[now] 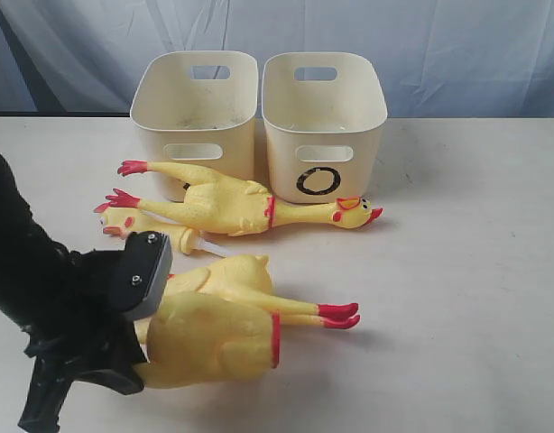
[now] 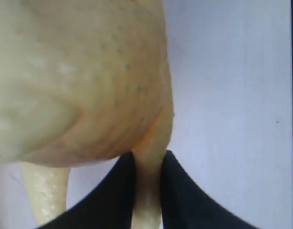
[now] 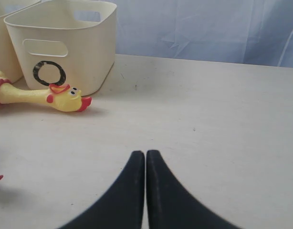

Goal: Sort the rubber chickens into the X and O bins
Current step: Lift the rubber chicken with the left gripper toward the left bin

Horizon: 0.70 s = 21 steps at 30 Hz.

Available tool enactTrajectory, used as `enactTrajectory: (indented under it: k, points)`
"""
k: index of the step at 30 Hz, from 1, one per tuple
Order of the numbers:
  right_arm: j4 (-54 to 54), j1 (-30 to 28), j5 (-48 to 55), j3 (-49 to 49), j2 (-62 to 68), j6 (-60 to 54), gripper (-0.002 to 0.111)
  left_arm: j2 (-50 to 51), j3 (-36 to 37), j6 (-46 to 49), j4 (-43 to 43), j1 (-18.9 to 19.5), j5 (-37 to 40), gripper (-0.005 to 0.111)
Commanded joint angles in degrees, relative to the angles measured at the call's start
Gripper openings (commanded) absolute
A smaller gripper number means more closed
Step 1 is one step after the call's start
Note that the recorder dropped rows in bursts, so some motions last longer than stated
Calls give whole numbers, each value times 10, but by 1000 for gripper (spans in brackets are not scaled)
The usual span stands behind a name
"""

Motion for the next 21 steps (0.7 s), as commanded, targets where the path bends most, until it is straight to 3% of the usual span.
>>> enactTrajectory:
  k: [1, 8, 15, 21]
  points:
    - [1, 2, -8, 1, -3, -2, 2, -49, 1, -41, -4, -2, 20, 0]
    - [1, 2, -7, 1, -3, -2, 2, -107, -32, -197, -5, -2, 11, 0]
    - [1, 2, -7, 1, -3, -2, 2, -127, -97, -405, -7, -2, -105, 0]
    - [0, 2, -7, 1, -3, -2, 2, -123, -139, -494, -8, -2, -205, 0]
